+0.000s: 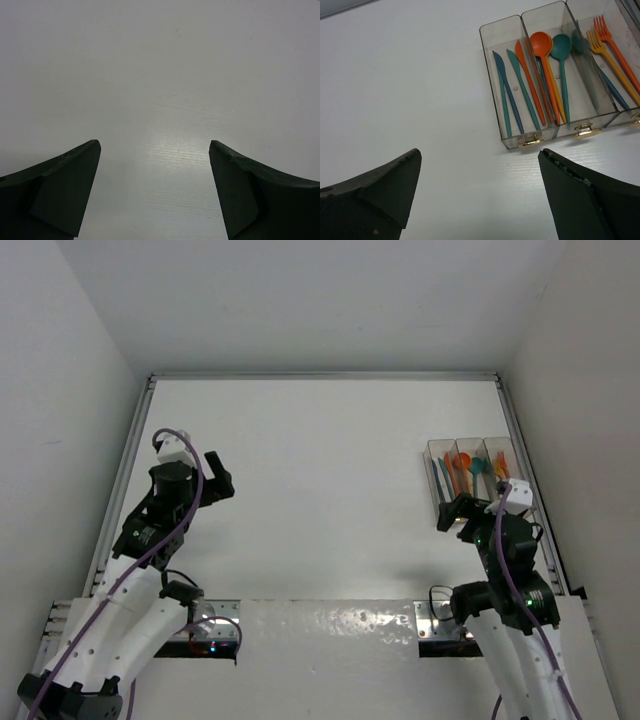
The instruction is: Sort the eating utensils into containers
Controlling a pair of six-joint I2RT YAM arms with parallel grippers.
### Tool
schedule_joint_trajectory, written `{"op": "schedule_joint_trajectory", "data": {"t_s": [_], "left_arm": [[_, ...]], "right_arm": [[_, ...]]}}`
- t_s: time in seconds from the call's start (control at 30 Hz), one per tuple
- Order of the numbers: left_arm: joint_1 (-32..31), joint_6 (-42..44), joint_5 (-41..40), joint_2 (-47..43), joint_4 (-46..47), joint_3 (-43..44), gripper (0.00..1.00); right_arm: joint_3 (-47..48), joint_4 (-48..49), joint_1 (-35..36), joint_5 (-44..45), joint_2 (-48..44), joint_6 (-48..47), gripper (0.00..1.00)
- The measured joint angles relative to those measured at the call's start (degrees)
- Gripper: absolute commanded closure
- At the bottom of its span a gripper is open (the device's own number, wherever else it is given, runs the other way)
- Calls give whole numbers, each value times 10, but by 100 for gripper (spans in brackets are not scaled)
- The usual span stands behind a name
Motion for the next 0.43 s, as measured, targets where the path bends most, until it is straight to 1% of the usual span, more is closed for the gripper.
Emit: {"op": "schedule_joint_trajectory", "data": {"t_s": [0.43], "left_arm": [[0, 1, -6, 5, 4, 0, 11]], "right_arm": [[-4, -11, 30, 4, -5, 1, 1]]}}
